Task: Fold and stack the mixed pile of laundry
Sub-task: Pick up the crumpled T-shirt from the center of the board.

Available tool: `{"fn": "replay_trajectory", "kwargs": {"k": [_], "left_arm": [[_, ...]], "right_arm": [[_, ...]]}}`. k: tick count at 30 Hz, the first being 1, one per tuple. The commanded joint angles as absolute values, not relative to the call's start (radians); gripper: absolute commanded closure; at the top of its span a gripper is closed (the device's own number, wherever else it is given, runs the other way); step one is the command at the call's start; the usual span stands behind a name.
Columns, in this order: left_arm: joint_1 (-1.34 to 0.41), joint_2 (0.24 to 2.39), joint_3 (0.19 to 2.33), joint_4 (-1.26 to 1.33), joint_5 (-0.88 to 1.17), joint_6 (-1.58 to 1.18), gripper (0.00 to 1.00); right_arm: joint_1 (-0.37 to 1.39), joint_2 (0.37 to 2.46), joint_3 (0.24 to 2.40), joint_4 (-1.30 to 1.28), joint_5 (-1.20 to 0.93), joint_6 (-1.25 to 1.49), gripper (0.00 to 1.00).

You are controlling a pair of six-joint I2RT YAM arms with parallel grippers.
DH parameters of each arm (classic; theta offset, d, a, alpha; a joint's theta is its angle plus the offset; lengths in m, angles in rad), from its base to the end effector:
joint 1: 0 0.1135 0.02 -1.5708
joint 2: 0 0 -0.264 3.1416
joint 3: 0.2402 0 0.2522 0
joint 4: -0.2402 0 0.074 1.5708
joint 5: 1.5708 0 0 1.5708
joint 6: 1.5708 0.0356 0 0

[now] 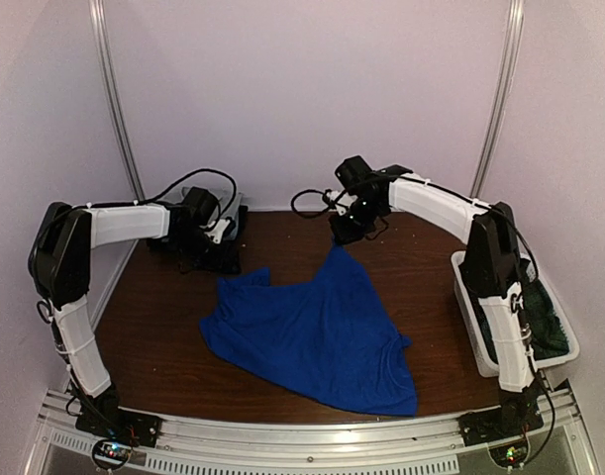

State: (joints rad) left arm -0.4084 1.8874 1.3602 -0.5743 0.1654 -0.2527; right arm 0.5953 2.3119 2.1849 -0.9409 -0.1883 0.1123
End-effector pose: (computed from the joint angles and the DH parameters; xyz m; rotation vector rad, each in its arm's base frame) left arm 0.3587 -0.1616 0.1957 0.2652 2.7071 -0.4242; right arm 0.4114 0.2866 0.2413 -0.7078 2.6005 0.4784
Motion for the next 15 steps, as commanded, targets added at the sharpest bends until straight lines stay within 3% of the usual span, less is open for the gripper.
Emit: {"fn": "replay_trajectory", "kwargs": {"k": [1,10,15], "left_arm": [[-0.402,1.876,1.38,-0.526,0.187,-0.243,0.27],[-0.403,1.906,1.386,-0.512,0.224,-0.219,0.3],[-0.403,1.917,1.394,-0.513,0.222,-0.221,0.3]], "right_arm": [[0.584,2.238,2.139,-0.904,-0.238,0.126,1.0],[0.592,2.079,1.896,-0.841,-0.439,0.149,1.0],[0.692,2.043,1.742,-0.817,-0.525,0.113,1.0]]}}
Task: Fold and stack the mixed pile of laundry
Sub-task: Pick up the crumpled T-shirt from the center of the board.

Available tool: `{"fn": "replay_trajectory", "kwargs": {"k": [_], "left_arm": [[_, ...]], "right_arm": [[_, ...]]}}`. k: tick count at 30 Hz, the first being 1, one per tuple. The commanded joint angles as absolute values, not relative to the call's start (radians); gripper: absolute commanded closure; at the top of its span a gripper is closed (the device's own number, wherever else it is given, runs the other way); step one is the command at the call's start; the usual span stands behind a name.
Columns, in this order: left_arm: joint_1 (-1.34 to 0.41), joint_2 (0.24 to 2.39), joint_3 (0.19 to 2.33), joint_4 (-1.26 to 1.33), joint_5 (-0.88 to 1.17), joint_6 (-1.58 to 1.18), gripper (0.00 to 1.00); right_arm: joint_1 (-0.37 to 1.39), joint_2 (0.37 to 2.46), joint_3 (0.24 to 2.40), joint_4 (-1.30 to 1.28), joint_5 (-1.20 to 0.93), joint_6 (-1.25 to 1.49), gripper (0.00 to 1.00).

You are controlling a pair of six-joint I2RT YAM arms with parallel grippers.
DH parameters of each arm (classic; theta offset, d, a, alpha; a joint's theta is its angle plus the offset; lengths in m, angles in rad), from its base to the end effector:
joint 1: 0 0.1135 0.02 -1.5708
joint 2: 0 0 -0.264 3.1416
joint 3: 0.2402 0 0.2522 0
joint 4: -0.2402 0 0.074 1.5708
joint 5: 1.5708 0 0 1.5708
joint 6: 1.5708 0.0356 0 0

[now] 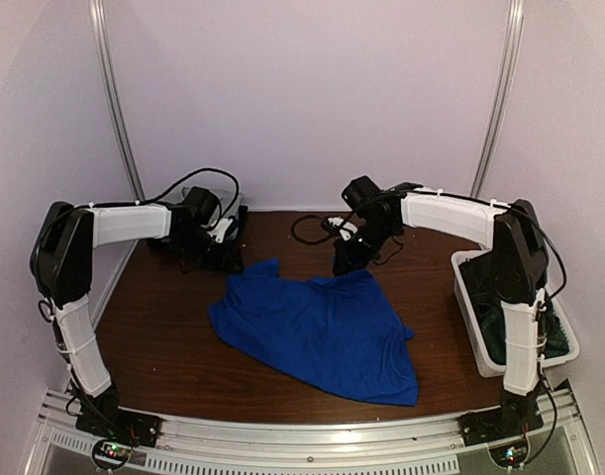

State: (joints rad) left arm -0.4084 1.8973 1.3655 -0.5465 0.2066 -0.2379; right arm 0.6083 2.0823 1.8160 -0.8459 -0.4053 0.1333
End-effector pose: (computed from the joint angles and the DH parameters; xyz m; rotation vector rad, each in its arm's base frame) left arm 0.3621 -0.1646 0.1951 0.2999 2.6834 -0.4808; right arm 0.3601 0.2679 0.2414 -0.7784 2.6527 0.7624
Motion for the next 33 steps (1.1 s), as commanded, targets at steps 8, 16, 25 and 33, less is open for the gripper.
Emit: {"fn": "replay_trajectory", "kwargs": {"k": [8,16,25,33], "left_arm": [[-0.403,1.92,1.411,-0.533,0.215,-0.215,0.3],[-0.402,1.922,1.417,-0.537,0.218,-0.211,0.3],[-0.402,1.923,1.421,-0.541,0.213,-0.206,0.3],[-0.402,1.933,1.432,-0.541,0.21,-0.207,0.3]], "right_arm": [[0.742,2.036,1.721,-0.84,-0.58,0.098,0.53],[0.653,2.068,1.779,-0.881,-0.535,0.083,0.36],[0.664,2.131,1.744,-0.894,-0.605,0.1,0.35],[0.697,2.221,1.744,-0.903,-0.583,0.102,0.39]]}}
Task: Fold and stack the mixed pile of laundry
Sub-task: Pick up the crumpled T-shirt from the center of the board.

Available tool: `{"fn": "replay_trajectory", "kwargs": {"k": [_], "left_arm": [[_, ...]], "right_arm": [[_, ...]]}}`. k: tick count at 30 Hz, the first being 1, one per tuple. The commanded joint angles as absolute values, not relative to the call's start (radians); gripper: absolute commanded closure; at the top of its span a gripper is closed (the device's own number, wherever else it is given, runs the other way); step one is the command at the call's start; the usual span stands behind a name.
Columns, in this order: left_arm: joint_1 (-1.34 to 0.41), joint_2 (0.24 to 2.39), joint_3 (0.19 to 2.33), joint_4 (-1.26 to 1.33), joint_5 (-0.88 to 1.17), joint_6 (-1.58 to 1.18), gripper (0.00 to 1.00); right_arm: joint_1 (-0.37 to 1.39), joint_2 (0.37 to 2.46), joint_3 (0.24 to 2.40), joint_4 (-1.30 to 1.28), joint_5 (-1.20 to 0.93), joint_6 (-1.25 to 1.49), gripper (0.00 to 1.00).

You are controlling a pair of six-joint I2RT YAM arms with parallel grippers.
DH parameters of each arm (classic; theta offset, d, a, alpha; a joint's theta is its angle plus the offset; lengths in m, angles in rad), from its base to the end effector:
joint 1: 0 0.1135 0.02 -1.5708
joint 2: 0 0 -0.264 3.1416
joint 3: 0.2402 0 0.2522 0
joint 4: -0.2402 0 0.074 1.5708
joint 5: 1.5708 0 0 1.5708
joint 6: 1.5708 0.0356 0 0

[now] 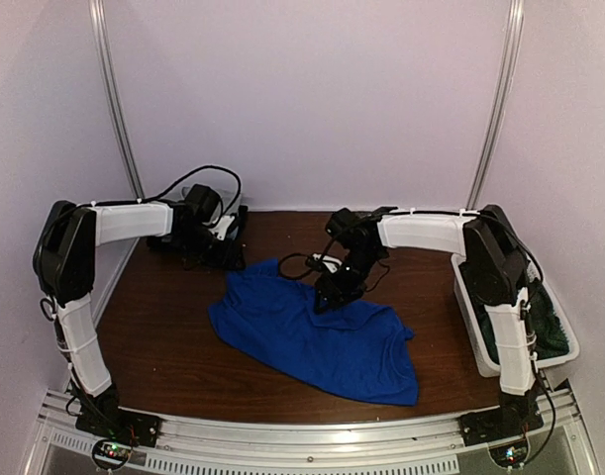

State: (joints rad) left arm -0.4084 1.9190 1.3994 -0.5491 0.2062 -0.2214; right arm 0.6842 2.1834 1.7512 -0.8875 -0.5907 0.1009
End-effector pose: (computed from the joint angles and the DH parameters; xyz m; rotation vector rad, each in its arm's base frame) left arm 0.3687 -0.1675 0.1967 0.3219 2.6691 -0.4779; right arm 0.3324 0.2967 0.1810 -0.9669 2.8227 0.9821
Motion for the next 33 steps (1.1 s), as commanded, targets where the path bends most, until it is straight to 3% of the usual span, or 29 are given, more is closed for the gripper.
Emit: {"fn": "replay_trajectory", "kwargs": {"k": [1,6,11,12,24,27,28,31,32,33], "left_arm": [[-0.402,1.934,1.435,-0.54,0.211,-0.207,0.3],[-0.402,1.937,1.442,-0.541,0.208,-0.207,0.3],[-0.402,1.945,1.446,-0.534,0.211,-0.2,0.3],[-0.402,1.946,1.447,-0.53,0.218,-0.194,0.3],[-0.408,2.087,1.499,-0.57,0.164,-0.155,0.33],[-0.408,2.098,1.487,-0.58,0.168,-0.174,0.44],[-0.407,2.096,1.484,-0.585,0.171,-0.182,0.52],[-0.396,2.051,1.456,-0.573,0.168,-0.223,0.93],[-0.387,2.019,1.44,-0.562,0.167,-0.242,1.0],[-0.376,1.979,1.421,-0.546,0.165,-0.266,1.0]], "right_arm": [[0.698,2.232,1.749,-0.905,-0.584,0.104,0.41],[0.707,2.219,1.774,-0.912,-0.621,0.102,0.53],[0.705,2.176,1.812,-0.941,-0.627,0.1,0.96],[0.706,2.157,1.818,-0.945,-0.62,0.1,1.0],[0.624,1.828,1.695,-0.934,-0.459,0.162,1.0],[0.587,1.75,1.675,-0.914,-0.393,0.178,1.0],[0.571,1.73,1.677,-0.911,-0.374,0.184,1.0],[0.519,1.688,1.706,-0.893,-0.326,0.198,1.0],[0.501,1.685,1.728,-0.891,-0.312,0.198,1.0],[0.488,1.686,1.755,-0.892,-0.304,0.198,1.0]]}}
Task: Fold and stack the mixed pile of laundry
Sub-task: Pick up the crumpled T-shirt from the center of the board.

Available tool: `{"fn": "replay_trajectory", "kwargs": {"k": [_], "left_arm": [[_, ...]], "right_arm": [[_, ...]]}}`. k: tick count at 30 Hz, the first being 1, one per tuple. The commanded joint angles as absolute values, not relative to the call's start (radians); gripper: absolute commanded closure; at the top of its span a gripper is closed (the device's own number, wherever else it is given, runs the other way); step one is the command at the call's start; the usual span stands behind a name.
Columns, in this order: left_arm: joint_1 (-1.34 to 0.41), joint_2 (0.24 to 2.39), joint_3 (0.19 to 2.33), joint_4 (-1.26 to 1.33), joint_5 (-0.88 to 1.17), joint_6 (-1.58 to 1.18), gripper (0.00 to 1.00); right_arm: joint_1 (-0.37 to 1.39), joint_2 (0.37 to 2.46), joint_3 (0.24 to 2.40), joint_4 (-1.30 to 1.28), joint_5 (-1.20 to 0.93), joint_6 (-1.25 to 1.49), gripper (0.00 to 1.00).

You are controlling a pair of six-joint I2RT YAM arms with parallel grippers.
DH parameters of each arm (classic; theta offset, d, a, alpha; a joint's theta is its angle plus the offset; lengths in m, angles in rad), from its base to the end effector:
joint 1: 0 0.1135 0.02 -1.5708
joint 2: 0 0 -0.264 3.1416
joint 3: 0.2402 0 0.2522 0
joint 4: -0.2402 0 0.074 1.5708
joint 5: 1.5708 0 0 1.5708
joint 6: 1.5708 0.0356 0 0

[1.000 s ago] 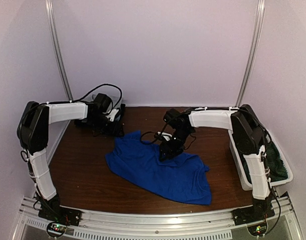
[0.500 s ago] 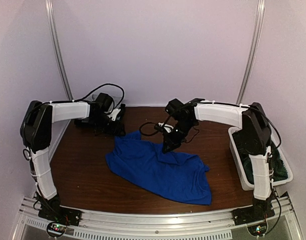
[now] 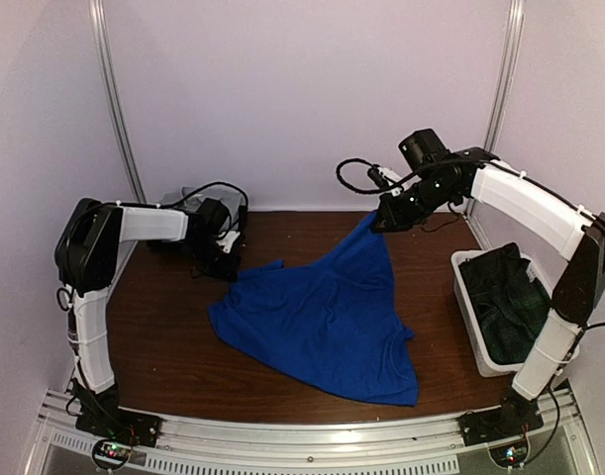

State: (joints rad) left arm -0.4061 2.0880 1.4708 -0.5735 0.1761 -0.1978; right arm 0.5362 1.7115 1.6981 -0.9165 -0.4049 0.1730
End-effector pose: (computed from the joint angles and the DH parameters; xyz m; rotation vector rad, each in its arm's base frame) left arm 0.3884 -0.1738 0.1489 0.3389 2.7839 -0.3968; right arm 0.3080 0.1993 0.3461 -0.6356 2.4933 0.7900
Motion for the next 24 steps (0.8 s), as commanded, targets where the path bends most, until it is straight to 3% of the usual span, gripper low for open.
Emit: {"fn": "replay_trajectory", "kwargs": {"k": [1,5,8,12,14,15,16,18,24], "left_arm": [[-0.364,1.933,1.396,-0.528,0.165,-0.285,1.0],[-0.348,1.721,1.3,-0.513,0.107,-0.312,1.0],[-0.348,1.576,1.198,-0.546,0.117,-0.316,1.0],[-0.348,1.415,1.034,-0.558,0.205,-0.316,0.98],[-0.349,1.385,0.988,-0.548,0.212,-0.333,0.64],[-0.35,1.385,0.978,-0.525,0.21,-0.345,0.5],[-0.35,1.403,0.977,-0.501,0.219,-0.353,0.44],[-0.358,1.473,1.004,-0.464,0.229,-0.372,0.39],[-0.454,1.807,1.229,-0.461,0.269,-0.37,0.38]], "right_arm": [[0.476,1.69,1.788,-0.895,-0.294,0.194,1.0],[0.446,1.724,1.912,-0.905,-0.35,0.191,1.0],[0.446,1.744,1.958,-0.921,-0.563,0.177,1.0],[0.472,1.639,1.872,-0.984,-0.621,0.162,1.0],[0.45,1.5,1.723,-0.924,-0.55,0.229,1.0],[0.426,1.436,1.66,-0.91,-0.522,0.258,1.0],[0.402,1.386,1.612,-0.919,-0.491,0.275,1.0],[0.36,1.304,1.542,-0.941,-0.414,0.291,1.0],[0.327,1.237,1.484,-0.97,-0.328,0.344,1.0]]}}
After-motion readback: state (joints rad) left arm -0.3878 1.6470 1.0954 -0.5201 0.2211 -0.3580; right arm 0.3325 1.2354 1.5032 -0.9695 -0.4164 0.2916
